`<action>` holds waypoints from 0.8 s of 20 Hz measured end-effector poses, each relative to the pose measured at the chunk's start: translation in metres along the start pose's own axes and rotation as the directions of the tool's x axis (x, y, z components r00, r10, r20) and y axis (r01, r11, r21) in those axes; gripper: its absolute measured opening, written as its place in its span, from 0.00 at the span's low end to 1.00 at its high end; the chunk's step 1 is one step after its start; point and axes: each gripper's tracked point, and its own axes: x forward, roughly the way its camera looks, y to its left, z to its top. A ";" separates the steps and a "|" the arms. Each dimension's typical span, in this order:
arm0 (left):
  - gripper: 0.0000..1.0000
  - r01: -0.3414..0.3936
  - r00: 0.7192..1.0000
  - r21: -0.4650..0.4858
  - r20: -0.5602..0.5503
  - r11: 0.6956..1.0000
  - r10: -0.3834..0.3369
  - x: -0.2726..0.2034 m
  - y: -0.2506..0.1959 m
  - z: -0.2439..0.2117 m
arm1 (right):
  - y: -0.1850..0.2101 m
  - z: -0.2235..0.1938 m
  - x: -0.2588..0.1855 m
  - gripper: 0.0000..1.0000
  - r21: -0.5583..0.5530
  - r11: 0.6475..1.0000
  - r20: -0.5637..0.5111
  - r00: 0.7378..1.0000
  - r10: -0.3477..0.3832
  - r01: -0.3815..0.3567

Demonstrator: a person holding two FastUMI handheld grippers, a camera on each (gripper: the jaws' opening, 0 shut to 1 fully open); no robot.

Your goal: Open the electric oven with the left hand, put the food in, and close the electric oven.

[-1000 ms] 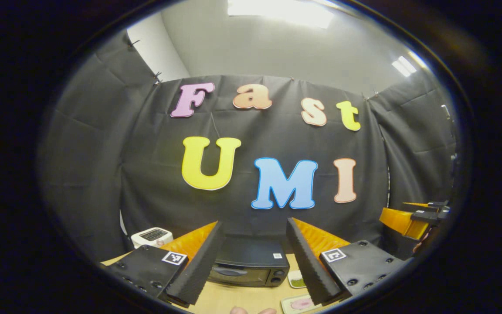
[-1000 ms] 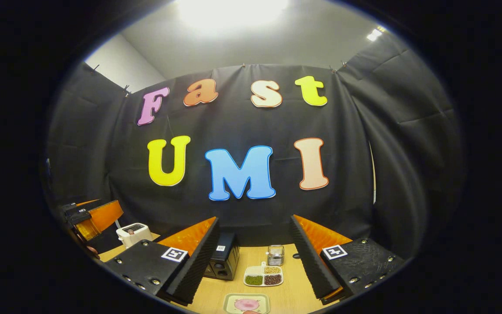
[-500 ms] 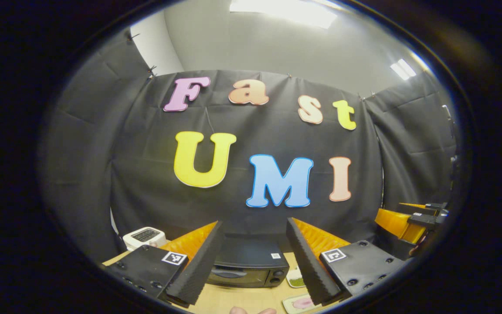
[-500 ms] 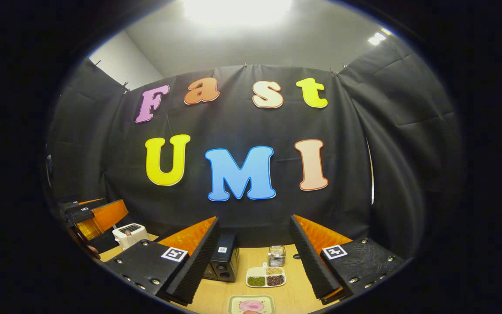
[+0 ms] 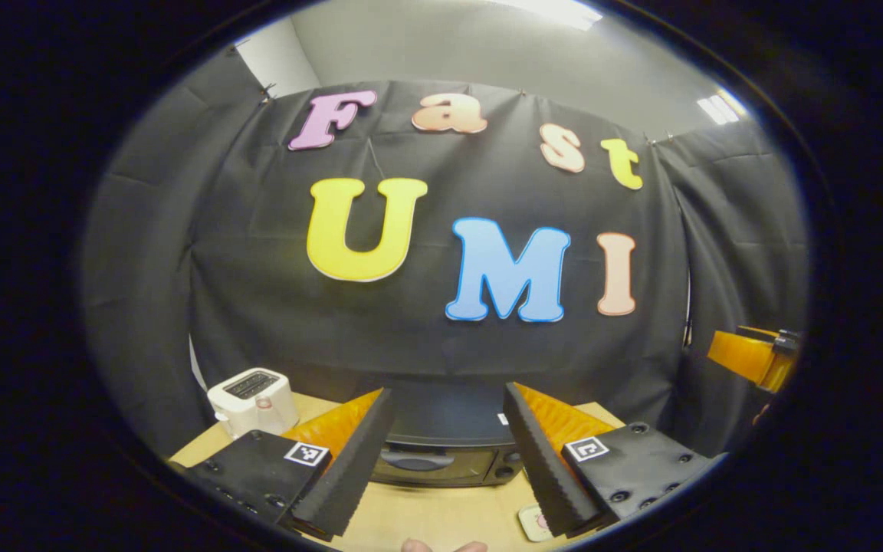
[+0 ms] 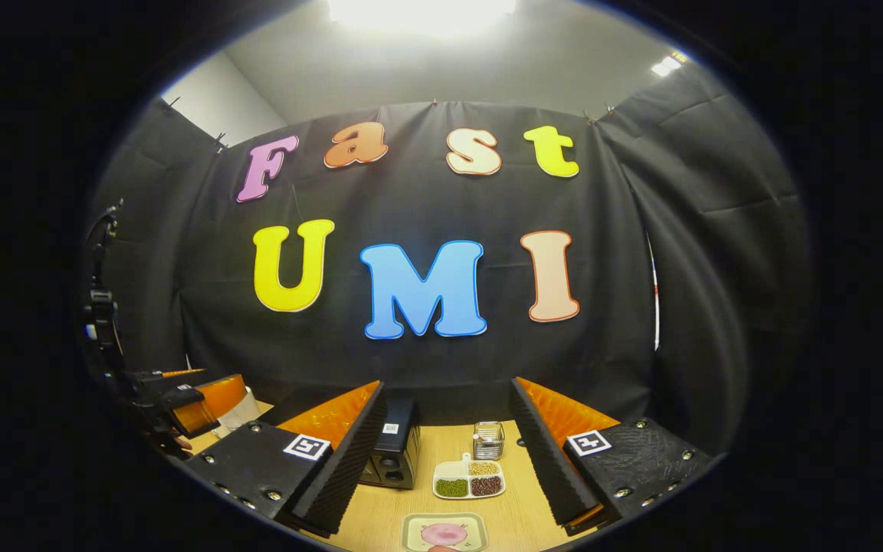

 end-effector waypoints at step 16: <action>0.96 0.012 0.946 0.070 -0.323 0.997 0.012 0.148 0.040 -0.164 | -0.039 -0.031 0.030 0.97 -0.014 0.992 -0.092 0.988 -0.124 0.123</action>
